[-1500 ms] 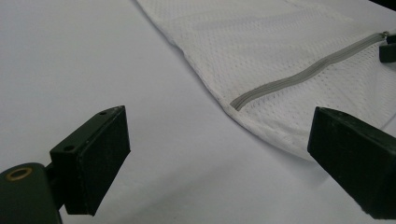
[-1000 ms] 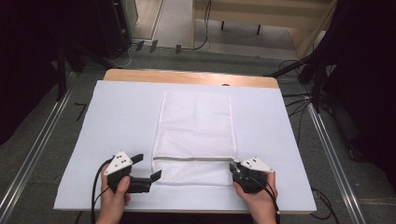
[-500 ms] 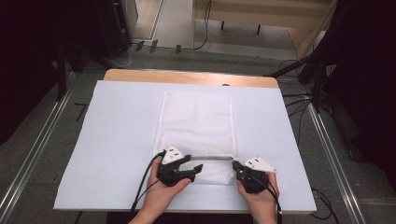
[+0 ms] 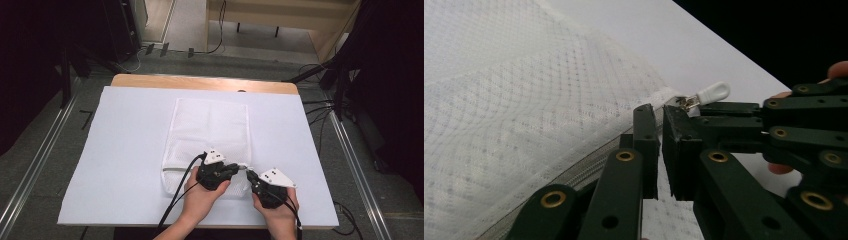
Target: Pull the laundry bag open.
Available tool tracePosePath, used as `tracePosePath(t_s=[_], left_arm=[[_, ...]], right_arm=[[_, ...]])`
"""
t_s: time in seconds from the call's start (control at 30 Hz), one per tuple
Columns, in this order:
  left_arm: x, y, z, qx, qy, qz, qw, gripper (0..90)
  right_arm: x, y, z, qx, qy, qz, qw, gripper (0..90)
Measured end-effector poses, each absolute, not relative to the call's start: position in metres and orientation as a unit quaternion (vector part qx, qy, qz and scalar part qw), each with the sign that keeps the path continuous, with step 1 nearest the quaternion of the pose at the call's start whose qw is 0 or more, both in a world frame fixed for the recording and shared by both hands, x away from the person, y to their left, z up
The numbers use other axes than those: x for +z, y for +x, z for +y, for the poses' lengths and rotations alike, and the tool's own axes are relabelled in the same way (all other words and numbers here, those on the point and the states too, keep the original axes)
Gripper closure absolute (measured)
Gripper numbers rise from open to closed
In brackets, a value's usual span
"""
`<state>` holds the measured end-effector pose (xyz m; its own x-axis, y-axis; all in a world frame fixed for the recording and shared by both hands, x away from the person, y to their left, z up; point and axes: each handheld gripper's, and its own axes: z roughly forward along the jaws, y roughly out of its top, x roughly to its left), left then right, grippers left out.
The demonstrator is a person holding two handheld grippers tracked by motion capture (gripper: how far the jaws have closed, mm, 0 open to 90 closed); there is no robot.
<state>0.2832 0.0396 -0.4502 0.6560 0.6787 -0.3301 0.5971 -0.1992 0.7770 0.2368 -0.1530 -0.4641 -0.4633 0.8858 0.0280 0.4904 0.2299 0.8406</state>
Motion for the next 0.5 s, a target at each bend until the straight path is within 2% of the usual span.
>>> tracePosePath(t_s=[0.3, 0.47, 0.5], left_arm=[[-0.456, 0.285, 0.038, 0.031, 0.781, 0.416, 0.466, 88.6], [-0.451, 0.285, 0.048, 0.018, 0.768, 0.417, 0.486, 76.5], [-0.448, 0.284, 0.048, 0.015, 0.764, 0.417, 0.492, 71.5]], right_arm=[[-0.457, 0.23, -0.148, 0.434, 0.431, 0.748, 0.258, 88.8], [-0.457, 0.23, -0.148, 0.433, 0.433, 0.746, 0.261, 88.8], [-0.457, 0.231, -0.149, 0.432, 0.434, 0.746, 0.262, 88.8]])
